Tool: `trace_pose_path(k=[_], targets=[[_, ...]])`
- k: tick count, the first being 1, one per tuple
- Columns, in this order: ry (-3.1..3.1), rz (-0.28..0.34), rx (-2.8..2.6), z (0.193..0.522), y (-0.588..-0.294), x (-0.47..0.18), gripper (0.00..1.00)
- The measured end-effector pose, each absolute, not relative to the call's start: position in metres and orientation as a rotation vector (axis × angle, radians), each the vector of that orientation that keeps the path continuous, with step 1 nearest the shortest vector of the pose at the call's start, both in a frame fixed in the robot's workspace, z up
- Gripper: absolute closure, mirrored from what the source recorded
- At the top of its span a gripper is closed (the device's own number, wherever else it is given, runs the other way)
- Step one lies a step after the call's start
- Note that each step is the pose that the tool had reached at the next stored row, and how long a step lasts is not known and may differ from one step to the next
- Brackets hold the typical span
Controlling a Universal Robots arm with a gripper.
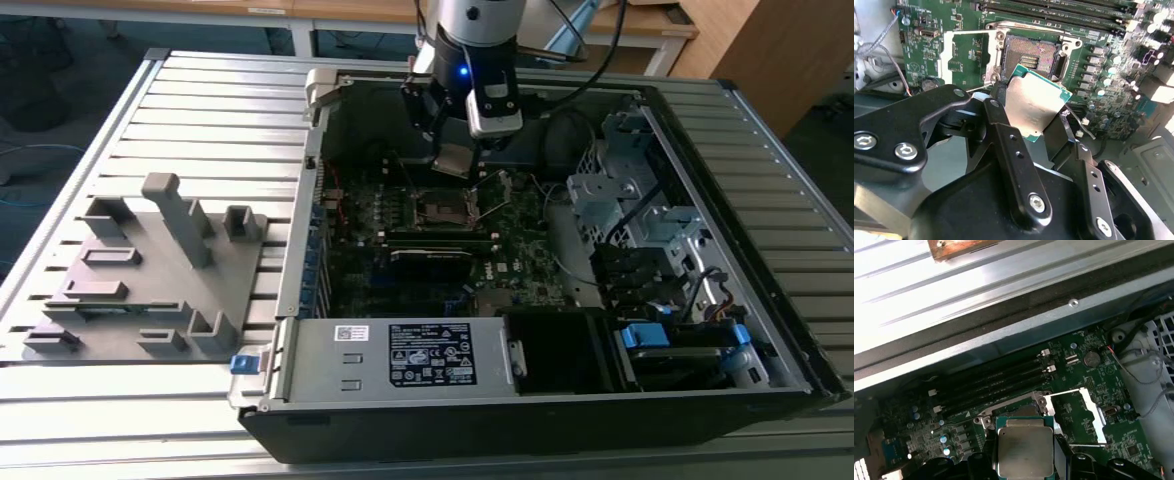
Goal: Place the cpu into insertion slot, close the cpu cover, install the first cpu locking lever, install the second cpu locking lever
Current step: 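Place the cpu into insertion slot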
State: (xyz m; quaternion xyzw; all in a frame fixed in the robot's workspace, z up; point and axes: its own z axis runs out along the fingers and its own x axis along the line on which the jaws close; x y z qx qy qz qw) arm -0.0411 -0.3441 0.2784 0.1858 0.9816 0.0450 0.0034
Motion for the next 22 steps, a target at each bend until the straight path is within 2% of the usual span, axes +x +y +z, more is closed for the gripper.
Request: trace_pose_path(k=[22], targets=[[2.926, 0.137, 1.074, 0.2745, -0.3441, -0.0411, 0.46]])
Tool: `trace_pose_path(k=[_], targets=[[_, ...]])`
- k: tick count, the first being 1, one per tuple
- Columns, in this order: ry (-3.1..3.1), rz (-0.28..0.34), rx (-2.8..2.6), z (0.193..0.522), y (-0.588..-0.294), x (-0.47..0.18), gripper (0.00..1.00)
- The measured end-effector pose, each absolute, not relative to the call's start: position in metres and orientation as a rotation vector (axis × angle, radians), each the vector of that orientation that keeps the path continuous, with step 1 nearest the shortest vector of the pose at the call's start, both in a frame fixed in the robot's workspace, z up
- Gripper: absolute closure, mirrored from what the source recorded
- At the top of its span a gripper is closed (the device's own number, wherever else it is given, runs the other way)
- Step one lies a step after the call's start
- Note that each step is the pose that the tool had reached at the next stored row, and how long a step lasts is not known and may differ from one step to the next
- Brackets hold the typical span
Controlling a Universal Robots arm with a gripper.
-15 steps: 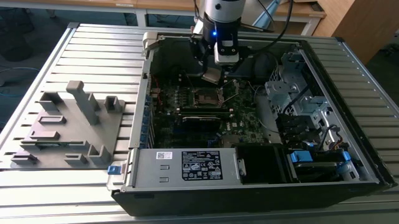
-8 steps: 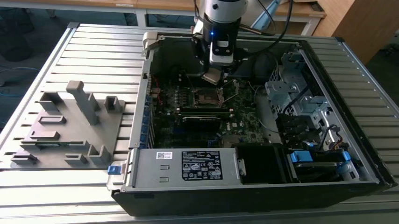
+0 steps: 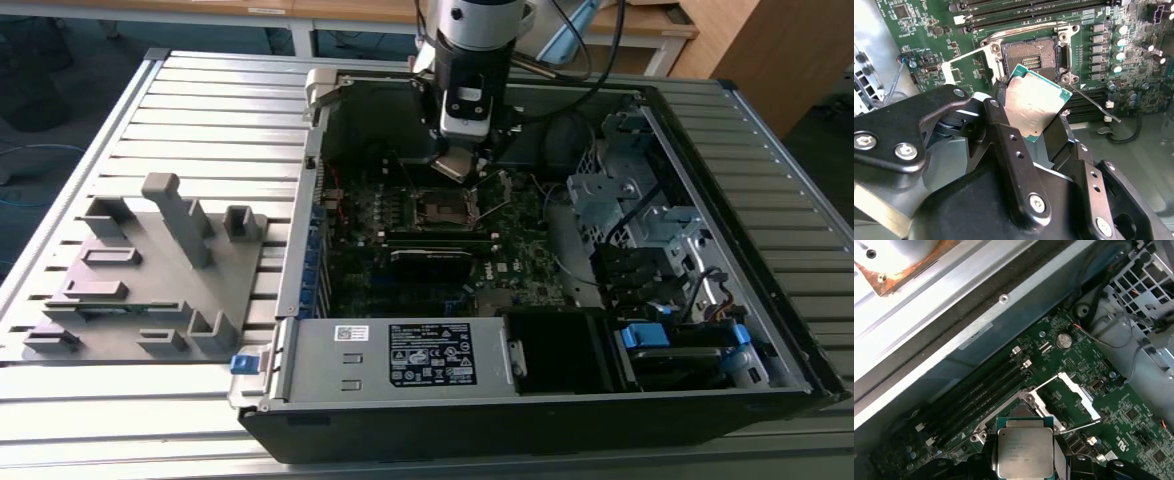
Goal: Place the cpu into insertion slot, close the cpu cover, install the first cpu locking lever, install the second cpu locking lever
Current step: 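Place the cpu into insertion slot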
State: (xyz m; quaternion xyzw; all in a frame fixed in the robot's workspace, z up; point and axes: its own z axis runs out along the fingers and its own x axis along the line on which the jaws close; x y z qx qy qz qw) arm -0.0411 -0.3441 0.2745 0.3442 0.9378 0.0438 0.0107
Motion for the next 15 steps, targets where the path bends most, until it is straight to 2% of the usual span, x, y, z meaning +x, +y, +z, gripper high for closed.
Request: trace_pose_path(k=[15], targets=[[2.842, 0.134, 1.267, 0.2723, -0.344, -0.0411, 0.46]])
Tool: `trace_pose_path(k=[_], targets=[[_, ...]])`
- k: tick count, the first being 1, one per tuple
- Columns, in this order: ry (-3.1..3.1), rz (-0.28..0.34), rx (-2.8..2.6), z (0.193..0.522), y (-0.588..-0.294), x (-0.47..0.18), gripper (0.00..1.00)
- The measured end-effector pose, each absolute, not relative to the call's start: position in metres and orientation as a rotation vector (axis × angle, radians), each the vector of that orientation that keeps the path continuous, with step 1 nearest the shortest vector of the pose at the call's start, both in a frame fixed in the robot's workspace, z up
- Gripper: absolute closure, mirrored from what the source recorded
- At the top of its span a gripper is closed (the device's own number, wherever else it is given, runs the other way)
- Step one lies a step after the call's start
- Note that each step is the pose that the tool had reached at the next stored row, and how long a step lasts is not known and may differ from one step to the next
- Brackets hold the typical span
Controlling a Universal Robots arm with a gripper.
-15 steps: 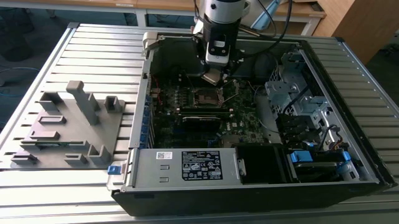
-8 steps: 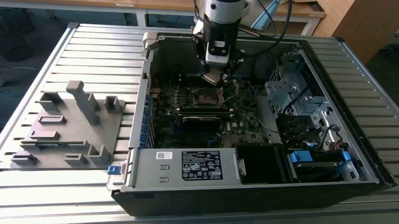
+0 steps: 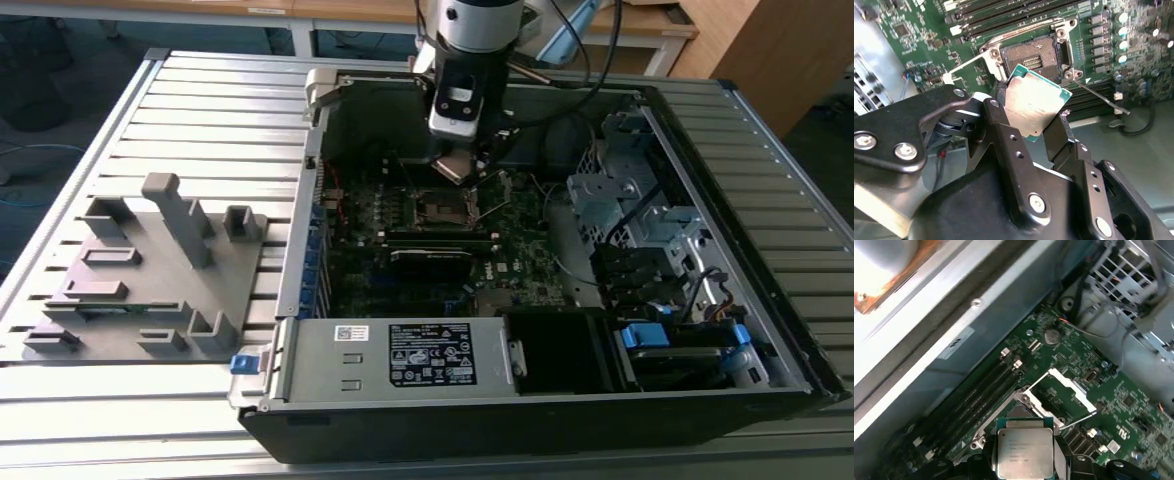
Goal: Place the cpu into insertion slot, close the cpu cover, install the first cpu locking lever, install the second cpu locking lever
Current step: 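Place the cpu into insertion slot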
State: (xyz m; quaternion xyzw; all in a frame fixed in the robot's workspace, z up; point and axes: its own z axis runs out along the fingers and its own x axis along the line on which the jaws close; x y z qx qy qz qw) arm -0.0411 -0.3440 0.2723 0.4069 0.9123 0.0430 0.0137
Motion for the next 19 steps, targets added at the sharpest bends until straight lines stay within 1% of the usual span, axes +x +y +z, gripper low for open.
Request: trace_pose_path(k=[10, 19], targets=[[2.796, 0.132, 1.358, 0.2714, -0.344, -0.0411, 0.46], [2.674, 0.128, 1.572, 0.2687, -0.3441, -0.0411, 0.46]])
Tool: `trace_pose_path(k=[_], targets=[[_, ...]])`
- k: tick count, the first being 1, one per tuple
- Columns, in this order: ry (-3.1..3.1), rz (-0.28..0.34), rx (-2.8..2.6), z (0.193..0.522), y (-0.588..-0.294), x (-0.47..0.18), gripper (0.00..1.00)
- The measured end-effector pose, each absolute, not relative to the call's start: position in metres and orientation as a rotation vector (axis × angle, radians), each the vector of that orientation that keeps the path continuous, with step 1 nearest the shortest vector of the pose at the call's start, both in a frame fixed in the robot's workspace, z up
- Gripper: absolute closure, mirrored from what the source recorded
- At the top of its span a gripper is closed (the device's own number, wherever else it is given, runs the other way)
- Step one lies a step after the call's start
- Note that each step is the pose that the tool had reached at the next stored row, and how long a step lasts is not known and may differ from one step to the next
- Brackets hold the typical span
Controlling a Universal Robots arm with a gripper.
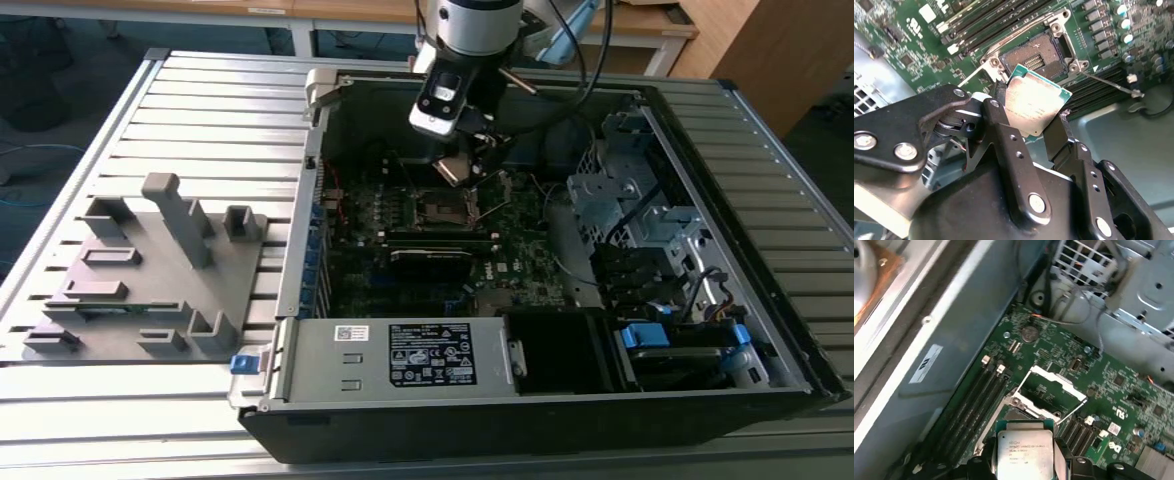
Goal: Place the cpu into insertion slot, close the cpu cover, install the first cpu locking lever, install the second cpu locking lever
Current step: 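Place the cpu into insertion slot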
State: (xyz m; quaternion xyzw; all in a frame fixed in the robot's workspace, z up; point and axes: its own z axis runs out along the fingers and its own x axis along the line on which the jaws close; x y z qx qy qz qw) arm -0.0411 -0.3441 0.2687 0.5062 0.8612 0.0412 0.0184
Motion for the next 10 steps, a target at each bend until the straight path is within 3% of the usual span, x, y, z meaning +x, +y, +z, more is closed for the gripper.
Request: trace_pose_path(k=[10], targets=[[2.515, 0.122, 1.804, 0.2651, -0.344, -0.0411, 0.46]])
